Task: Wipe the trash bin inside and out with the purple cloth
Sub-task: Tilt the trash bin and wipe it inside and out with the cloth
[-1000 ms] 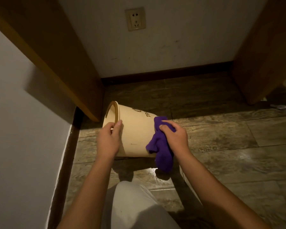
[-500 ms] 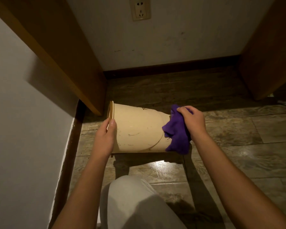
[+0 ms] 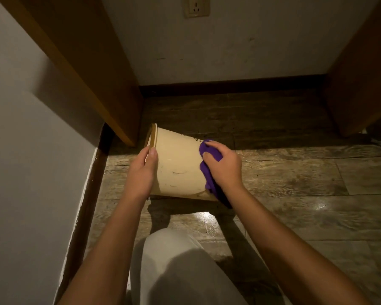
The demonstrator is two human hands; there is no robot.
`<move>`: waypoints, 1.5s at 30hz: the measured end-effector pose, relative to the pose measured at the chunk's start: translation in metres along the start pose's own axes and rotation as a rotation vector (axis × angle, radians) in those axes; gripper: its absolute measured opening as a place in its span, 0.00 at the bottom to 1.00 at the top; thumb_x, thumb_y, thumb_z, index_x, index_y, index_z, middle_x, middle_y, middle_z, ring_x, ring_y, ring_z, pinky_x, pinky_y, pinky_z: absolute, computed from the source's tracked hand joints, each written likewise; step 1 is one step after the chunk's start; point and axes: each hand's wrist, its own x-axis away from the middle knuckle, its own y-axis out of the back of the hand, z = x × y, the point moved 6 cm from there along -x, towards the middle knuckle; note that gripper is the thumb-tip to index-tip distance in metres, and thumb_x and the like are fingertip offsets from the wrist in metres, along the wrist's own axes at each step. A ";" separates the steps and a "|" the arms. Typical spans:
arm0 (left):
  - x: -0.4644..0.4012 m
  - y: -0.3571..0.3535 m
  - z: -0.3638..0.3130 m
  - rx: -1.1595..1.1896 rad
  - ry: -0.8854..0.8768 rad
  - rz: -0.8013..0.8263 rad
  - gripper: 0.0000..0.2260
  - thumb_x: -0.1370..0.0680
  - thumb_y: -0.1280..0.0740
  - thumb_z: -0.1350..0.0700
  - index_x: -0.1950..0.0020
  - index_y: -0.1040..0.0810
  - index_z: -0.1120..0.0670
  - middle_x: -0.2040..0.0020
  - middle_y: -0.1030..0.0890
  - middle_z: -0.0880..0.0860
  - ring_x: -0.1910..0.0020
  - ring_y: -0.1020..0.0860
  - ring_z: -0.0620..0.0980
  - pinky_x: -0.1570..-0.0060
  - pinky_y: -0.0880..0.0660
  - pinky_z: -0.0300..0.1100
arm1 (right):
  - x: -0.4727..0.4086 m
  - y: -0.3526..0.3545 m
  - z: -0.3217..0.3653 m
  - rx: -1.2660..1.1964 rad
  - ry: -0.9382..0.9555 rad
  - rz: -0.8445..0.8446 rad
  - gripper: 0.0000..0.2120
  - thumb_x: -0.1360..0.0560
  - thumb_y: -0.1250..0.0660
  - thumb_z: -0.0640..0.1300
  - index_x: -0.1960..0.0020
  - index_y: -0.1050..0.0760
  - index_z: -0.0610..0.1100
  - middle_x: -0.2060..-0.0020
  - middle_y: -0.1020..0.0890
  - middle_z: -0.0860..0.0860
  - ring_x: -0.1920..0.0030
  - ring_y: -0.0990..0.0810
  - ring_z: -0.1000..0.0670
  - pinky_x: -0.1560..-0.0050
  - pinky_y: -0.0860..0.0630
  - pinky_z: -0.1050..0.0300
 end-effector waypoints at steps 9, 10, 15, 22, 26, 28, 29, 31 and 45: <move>0.001 -0.015 -0.010 0.067 -0.031 0.059 0.19 0.14 0.50 0.41 0.36 0.23 0.46 0.43 0.18 0.50 0.43 0.20 0.47 0.42 0.22 0.49 | 0.050 -0.070 0.073 0.137 0.406 0.025 0.22 0.20 0.30 0.49 0.28 0.24 0.47 0.29 0.22 0.50 0.29 0.25 0.49 0.31 0.30 0.54; 0.001 -0.014 -0.008 0.067 -0.032 0.051 0.17 0.14 0.49 0.42 0.39 0.23 0.43 0.44 0.19 0.49 0.44 0.20 0.47 0.44 0.22 0.49 | 0.046 -0.066 0.067 0.164 0.411 0.022 0.22 0.20 0.31 0.50 0.28 0.25 0.48 0.30 0.22 0.50 0.29 0.25 0.49 0.32 0.30 0.55; 0.004 -0.010 -0.004 0.052 0.004 -0.045 0.13 0.14 0.48 0.42 0.52 0.27 0.37 0.52 0.23 0.41 0.52 0.25 0.39 0.56 0.30 0.42 | 0.011 -0.011 0.006 0.199 0.127 -0.148 0.19 0.22 0.31 0.49 0.31 0.21 0.50 0.33 0.19 0.51 0.35 0.21 0.49 0.34 0.25 0.50; 0.003 -0.016 -0.009 -0.010 -0.047 -0.002 0.13 0.15 0.49 0.40 0.43 0.25 0.39 0.48 0.23 0.40 0.48 0.26 0.38 0.57 0.31 0.41 | -0.011 0.041 -0.057 0.255 -0.136 -0.265 0.16 0.23 0.30 0.52 0.37 0.18 0.51 0.47 0.14 0.50 0.49 0.18 0.46 0.53 0.29 0.57; 0.004 -0.021 -0.012 -0.069 -0.036 -0.034 0.17 0.18 0.45 0.35 0.44 0.26 0.46 0.52 0.24 0.42 0.53 0.25 0.41 0.62 0.31 0.42 | -0.020 0.054 -0.071 0.263 -0.270 -0.231 0.15 0.22 0.30 0.51 0.37 0.18 0.49 0.45 0.15 0.46 0.45 0.18 0.43 0.50 0.25 0.53; 0.006 -0.021 -0.018 -0.109 -0.084 -0.023 0.18 0.19 0.42 0.35 0.49 0.25 0.48 0.54 0.22 0.43 0.55 0.25 0.43 0.62 0.30 0.44 | -0.022 0.066 -0.082 0.222 -0.362 -0.195 0.15 0.23 0.29 0.51 0.37 0.17 0.50 0.41 0.16 0.45 0.41 0.19 0.41 0.44 0.23 0.50; 0.006 -0.022 -0.021 -0.123 -0.110 -0.006 0.18 0.19 0.41 0.36 0.51 0.23 0.48 0.55 0.22 0.44 0.55 0.25 0.43 0.62 0.31 0.44 | -0.022 0.072 -0.085 0.204 -0.378 -0.195 0.15 0.23 0.28 0.51 0.37 0.17 0.50 0.40 0.16 0.45 0.40 0.20 0.41 0.41 0.22 0.48; 0.005 -0.024 -0.028 -0.125 -0.135 0.070 0.13 0.19 0.39 0.39 0.53 0.21 0.45 0.53 0.22 0.41 0.52 0.25 0.44 0.61 0.32 0.44 | -0.024 0.078 -0.080 0.156 -0.354 -0.208 0.15 0.23 0.28 0.52 0.38 0.18 0.51 0.41 0.17 0.46 0.41 0.20 0.43 0.41 0.20 0.44; 0.003 -0.019 -0.030 0.156 -0.003 0.193 0.18 0.16 0.46 0.38 0.35 0.21 0.40 0.39 0.18 0.48 0.37 0.21 0.50 0.36 0.25 0.55 | 0.039 -0.029 0.081 0.007 0.328 0.159 0.22 0.23 0.27 0.48 0.30 0.22 0.52 0.32 0.20 0.52 0.33 0.23 0.53 0.35 0.24 0.56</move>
